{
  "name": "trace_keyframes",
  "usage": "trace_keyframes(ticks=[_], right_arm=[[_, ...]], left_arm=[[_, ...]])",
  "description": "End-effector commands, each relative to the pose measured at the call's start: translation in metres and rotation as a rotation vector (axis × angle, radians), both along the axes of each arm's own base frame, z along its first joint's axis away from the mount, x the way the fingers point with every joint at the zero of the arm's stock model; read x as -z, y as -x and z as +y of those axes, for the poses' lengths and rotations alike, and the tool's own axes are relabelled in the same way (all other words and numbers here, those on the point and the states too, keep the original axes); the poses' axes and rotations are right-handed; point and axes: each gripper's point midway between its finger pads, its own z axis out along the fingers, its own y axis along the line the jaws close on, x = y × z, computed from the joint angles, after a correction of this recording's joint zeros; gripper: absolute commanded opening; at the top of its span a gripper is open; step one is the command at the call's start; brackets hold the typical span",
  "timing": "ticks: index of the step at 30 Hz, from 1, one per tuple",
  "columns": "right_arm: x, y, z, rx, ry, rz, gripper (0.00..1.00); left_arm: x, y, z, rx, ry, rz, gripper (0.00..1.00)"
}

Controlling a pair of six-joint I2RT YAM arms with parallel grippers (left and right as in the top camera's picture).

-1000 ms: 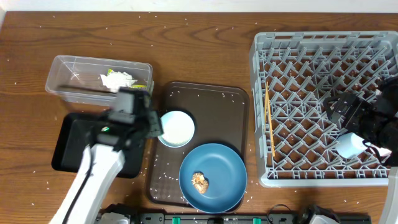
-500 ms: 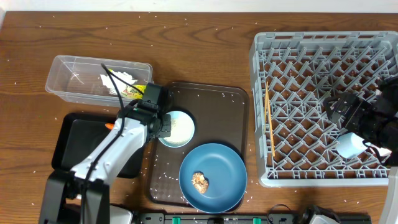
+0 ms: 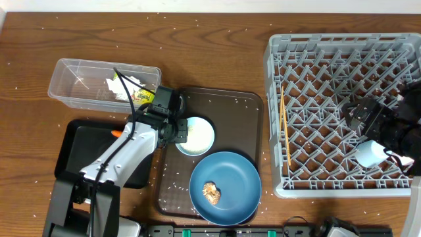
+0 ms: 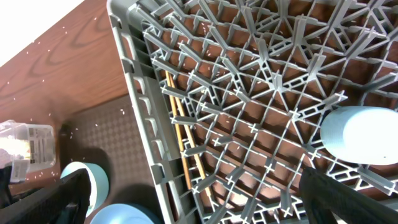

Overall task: Sort waste into correct bins and load items into the dishwasher rack
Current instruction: 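Grasp the rim of the blue rice bowl with the left gripper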

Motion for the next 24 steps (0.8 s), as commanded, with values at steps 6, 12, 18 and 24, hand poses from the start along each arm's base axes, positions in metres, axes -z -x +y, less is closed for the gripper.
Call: trace_keyframes(ticks=[6,12,18,24], right_arm=[[-0.001,0.000,0.002,-0.015,0.008,0.003,0.99],[-0.001,0.001,0.002,-0.015,0.008,0.003,0.99],[-0.001,0.001,0.002,-0.015,0.008,0.003,0.99],[0.000,0.001,0.002,-0.015,0.006,0.007,0.99]], left_arm=[[0.007,-0.001,0.009,0.012,-0.063,-0.008,0.14],[0.013,0.002,0.010,0.012,-0.069,0.012,0.14],[0.018,0.007,0.011,0.013,-0.074,0.029,0.29],[0.018,0.006,0.011,0.013,-0.073,0.027,0.15]])
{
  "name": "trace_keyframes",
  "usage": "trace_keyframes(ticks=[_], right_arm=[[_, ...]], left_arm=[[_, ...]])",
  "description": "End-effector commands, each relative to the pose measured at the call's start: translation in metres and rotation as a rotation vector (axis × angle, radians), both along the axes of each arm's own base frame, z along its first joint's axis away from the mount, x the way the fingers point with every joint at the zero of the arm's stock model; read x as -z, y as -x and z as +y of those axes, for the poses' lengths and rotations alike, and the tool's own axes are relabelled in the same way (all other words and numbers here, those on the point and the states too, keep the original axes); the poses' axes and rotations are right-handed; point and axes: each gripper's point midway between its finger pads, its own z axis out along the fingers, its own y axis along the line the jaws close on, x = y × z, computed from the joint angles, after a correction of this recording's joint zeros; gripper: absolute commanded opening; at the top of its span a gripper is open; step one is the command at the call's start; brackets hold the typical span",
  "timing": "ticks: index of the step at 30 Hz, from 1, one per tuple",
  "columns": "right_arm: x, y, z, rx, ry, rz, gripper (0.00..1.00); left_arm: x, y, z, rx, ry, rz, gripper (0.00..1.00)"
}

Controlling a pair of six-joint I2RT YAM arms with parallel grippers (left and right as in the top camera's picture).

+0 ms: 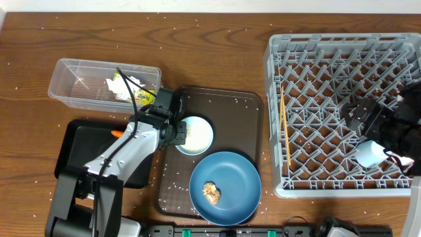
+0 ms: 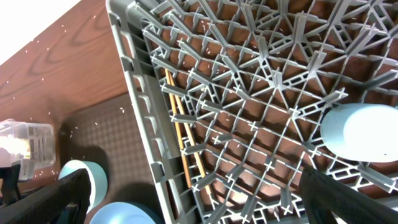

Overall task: Sort waste into correct bins and load items into the dishwasher rack
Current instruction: 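Grasp the rim of the blue rice bowl with the left gripper, then tip the rice from the blue bowl onto the black tray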

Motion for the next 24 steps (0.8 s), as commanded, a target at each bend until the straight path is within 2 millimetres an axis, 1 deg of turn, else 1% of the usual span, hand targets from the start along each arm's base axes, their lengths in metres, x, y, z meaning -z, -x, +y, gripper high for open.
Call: trace_keyframes(ticks=[1,2,7,10,12,13,17,20,22,24], right_arm=[[-0.001,0.000,0.002,-0.015,0.010,-0.001,0.99],[-0.001,0.000,0.002,-0.015,0.010,-0.001,0.99],[0.000,0.001,0.002,-0.015,0.007,0.006,0.99],[-0.001,0.001,0.002,-0.015,0.009,0.003,0.99],[-0.001,0.001,0.002,-0.015,0.008,0.004,0.99],[-0.001,0.001,0.002,-0.015,0.008,0.004,0.99],[-0.001,0.000,0.002,-0.015,0.009,0.000,0.99],[-0.002,-0.001,0.001,-0.015,0.011,-0.006,0.99],[-0.002,-0.001,0.001,-0.015,0.011,-0.005,0.99],[-0.002,-0.001,0.001,-0.015,0.011,-0.005,0.99]], left_arm=[[0.005,0.003,0.002,0.012,-0.019,0.011,0.11],[0.005,0.003,0.002,0.013,-0.019,0.011,0.06],[0.004,0.007,-0.003,0.024,0.010,0.027,0.06],[-0.005,0.008,-0.002,0.028,0.005,0.034,0.06],[-0.019,0.008,-0.001,0.026,0.001,0.034,0.06],[-0.029,0.007,0.001,0.022,-0.012,0.029,0.06],[-0.077,0.001,0.021,-0.011,-0.118,-0.015,0.06],[-0.114,0.002,0.040,-0.069,-0.205,-0.048,0.06],[-0.132,0.005,0.049,-0.098,-0.232,-0.058,0.06],[-0.143,0.010,0.057,-0.116,-0.238,-0.057,0.06]])
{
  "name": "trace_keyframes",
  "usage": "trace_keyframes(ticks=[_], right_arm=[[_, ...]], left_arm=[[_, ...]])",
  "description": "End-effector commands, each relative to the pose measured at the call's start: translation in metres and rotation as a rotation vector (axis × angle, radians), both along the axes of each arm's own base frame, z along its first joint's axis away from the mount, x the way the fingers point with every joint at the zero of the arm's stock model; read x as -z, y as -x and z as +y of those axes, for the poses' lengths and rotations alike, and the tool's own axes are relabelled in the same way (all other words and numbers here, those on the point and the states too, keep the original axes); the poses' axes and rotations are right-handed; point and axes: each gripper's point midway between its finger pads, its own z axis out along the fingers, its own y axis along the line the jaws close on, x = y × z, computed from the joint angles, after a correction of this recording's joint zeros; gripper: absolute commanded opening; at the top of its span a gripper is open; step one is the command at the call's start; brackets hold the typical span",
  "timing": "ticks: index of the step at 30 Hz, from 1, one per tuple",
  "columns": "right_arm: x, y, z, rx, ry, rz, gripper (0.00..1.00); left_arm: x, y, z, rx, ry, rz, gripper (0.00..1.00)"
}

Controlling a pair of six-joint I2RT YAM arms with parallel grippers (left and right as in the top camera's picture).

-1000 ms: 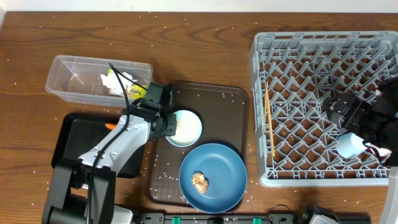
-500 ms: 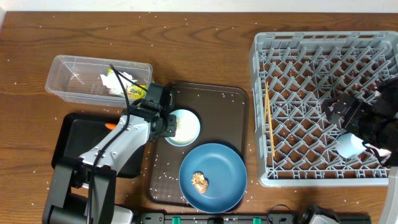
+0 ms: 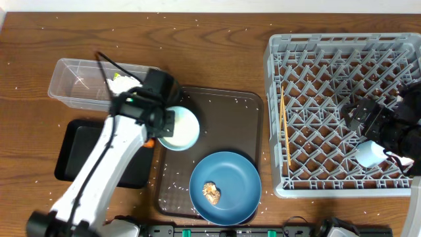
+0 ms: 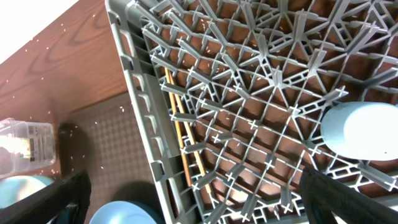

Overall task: Sort waste into correct bins and load items into the dishwasher rack
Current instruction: 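Tip the rice from the blue bowl onto the black tray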

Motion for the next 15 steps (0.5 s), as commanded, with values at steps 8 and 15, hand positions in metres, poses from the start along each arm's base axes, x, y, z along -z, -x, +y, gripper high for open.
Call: trace_keyframes(ticks=[8,15], right_arm=[[-0.002,-0.002,0.001,-0.015,0.013,-0.009,0.99],[-0.002,-0.002,0.001,-0.015,0.013,-0.010,0.99]], left_arm=[[-0.040,0.030,0.100,-0.366,-0.214,-0.033,0.06],[-0.049,0.063,0.163,-0.625,-0.379,0.013,0.06]])
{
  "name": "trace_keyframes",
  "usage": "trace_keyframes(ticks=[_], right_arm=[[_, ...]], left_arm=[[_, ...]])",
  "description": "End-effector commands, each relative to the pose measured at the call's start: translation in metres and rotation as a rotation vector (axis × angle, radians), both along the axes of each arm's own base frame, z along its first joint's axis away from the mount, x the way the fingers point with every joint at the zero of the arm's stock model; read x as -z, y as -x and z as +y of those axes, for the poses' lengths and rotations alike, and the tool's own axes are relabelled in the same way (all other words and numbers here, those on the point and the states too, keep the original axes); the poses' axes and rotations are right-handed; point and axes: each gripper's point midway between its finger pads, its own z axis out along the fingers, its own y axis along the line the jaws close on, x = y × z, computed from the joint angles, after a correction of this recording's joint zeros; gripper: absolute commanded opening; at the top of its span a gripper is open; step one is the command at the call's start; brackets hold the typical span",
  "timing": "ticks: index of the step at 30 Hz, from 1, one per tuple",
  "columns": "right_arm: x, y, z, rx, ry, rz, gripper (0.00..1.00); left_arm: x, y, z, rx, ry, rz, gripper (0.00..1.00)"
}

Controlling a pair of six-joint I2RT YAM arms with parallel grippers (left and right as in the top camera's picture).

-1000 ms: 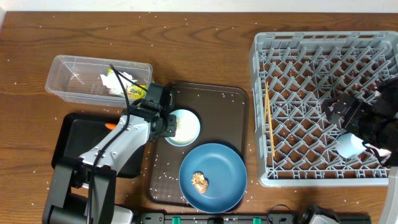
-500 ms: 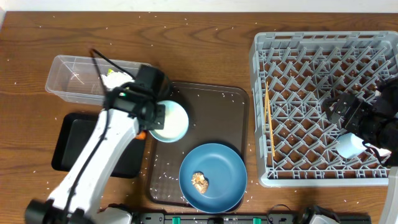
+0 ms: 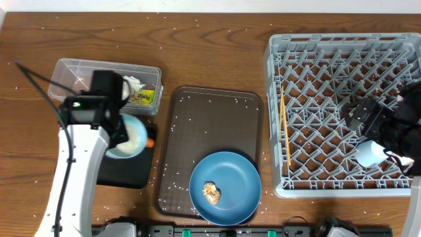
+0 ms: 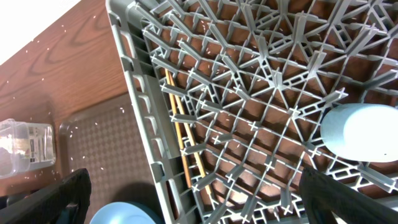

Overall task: Sort waste into correct bins and load items into the dishwasher rack
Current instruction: 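Tip the rice from the blue bowl onto the black tray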

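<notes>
My left gripper [image 3: 117, 125] is shut on the rim of a light blue bowl [image 3: 129, 136], holding it over the black tray [image 3: 125, 172] at the left. An orange scrap [image 3: 150, 141] shows beside the bowl. The blue plate [image 3: 227, 187] carries a brown food scrap [image 3: 210, 191] at the brown tray's front. The grey dishwasher rack [image 3: 342, 39] holds chopsticks [image 3: 285, 128] and a pale blue cup [image 3: 368, 153]. My right gripper [image 4: 202, 204] hangs open over the rack, with the cup [image 4: 360, 134] to its right.
A clear bin [image 3: 72, 79] with wrappers stands behind the black tray. The brown tray [image 3: 214, 118] lies mid-table with white grains scattered on it and on the wood. The rack wall [image 4: 146, 118] stands between my right gripper and the plate.
My left gripper has moved left with the bowl, from the brown tray's left edge to over the black tray. The right arm and cup have not moved.
My left gripper was at the bowl's left rim as the bowl sat on the brown tray, and stayed there a moment later. Then the bowl was off its spot at the tray's left edge, and now it is over the black tray. The right gripper stayed open over the rack.
</notes>
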Motion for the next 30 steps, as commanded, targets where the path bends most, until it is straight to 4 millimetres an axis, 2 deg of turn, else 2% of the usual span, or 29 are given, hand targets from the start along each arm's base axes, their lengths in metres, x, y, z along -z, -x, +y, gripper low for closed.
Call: trace_keyframes(ticks=[1,8,15,23,30], right_arm=[[-0.002,-0.001,0.001,-0.015,0.012,-0.006,0.99],[-0.003,-0.002,0.001,-0.015,0.014,-0.010,0.99],[-0.003,-0.003,0.001,-0.015,0.016,-0.016,0.99],[-0.003,-0.003,0.000,-0.015,0.016,-0.016,0.99],[-0.003,-0.003,0.000,-0.015,0.016,-0.016,0.99]], left_arm=[[-0.017,0.011,0.036,-0.163,-0.164,-0.036,0.06],[-0.004,0.026,0.054,-0.237,-0.297,0.054,0.06],[-0.003,0.023,0.076,-0.231,-0.492,0.174,0.06],[0.034,0.019,0.070,-0.131,-0.540,0.443,0.06],[0.031,0.006,0.073,-0.033,-0.686,0.510,0.06]])
